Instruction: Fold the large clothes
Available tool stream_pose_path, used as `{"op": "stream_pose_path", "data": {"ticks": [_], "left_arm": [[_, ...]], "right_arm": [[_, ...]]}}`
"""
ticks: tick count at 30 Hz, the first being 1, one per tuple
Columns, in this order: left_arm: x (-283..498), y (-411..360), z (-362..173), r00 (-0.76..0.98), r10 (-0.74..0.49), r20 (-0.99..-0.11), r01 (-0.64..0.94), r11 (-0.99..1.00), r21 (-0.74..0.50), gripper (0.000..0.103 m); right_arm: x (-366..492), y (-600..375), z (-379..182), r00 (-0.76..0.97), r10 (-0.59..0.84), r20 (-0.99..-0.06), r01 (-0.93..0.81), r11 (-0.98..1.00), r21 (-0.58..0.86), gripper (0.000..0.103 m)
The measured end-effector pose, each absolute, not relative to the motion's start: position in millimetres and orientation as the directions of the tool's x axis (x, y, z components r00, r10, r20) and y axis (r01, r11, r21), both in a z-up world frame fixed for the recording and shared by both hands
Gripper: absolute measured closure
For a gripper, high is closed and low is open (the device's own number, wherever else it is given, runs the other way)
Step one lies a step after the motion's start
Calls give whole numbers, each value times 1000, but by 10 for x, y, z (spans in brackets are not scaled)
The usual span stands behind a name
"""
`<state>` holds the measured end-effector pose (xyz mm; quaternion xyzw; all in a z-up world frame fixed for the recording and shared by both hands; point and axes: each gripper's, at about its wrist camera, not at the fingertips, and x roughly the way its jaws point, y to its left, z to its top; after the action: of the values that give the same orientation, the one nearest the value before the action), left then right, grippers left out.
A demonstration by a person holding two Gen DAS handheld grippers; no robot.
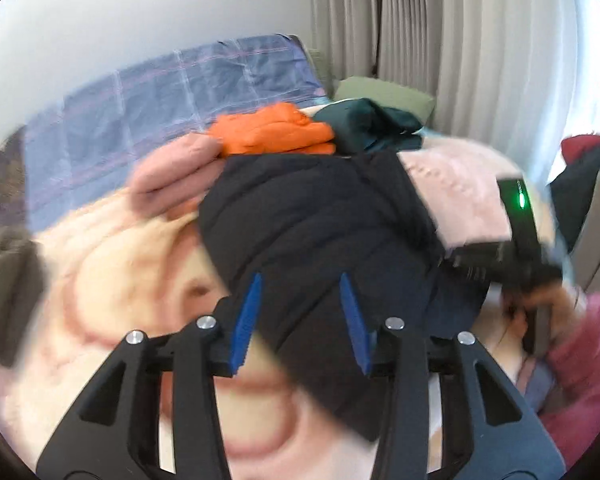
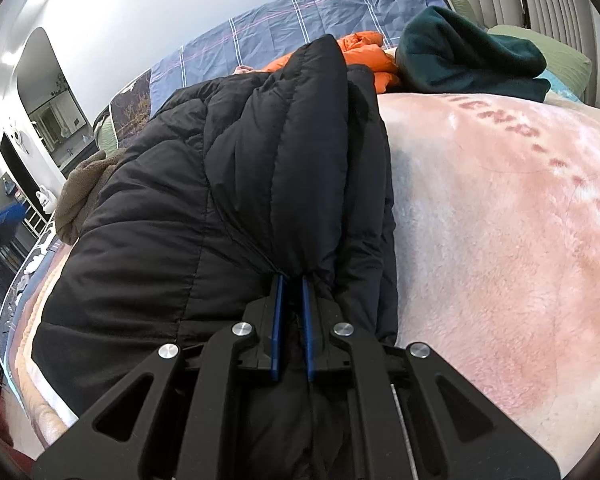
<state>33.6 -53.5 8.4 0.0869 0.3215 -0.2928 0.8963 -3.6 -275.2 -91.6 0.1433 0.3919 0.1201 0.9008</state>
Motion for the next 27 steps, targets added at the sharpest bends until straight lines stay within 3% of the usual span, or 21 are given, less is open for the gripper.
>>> {"op": "stream_pose_path", "data": {"ticks": [2, 4, 6, 12, 16, 19, 24, 27], "left_arm": [[560, -719, -108, 561, -488, -669, 602, 795, -75, 58], [754, -934, -534, 510, -425, -748, 614, 789, -30, 50], [719, -970, -727, 552, -420, -720, 640, 767, 43, 49], [677, -1021, -736, 568, -366, -738, 604, 793, 72, 49], [712, -902, -691, 553, -383, -740, 597, 802, 31, 49], [710, -878, -676, 546, -393, -740, 600, 800, 18, 49], [716, -921, -684, 544, -384, -746, 605, 795, 31, 49], [690, -970, -748, 555, -367, -746, 614, 786, 69, 49]], "right_arm": [[-33, -2761, -920, 665, 327, -672, -104, 931, 350, 96], [-38, -2782, -921, 669, 322, -670, -98, 932, 350, 96], [-42, -2801, -927, 667, 329, -668, -92, 927, 364, 96], [-67, -2760, -869, 667, 313, -676, -85, 934, 348, 95], [-289, -2951, -662, 693, 393, -605, -90, 879, 469, 93], [-493, -2984, -520, 720, 393, -572, -135, 888, 440, 93], [-448, -2809, -918, 607, 348, -714, -91, 923, 373, 91], [-441, -2714, -980, 614, 298, -731, -59, 941, 334, 91]]}}
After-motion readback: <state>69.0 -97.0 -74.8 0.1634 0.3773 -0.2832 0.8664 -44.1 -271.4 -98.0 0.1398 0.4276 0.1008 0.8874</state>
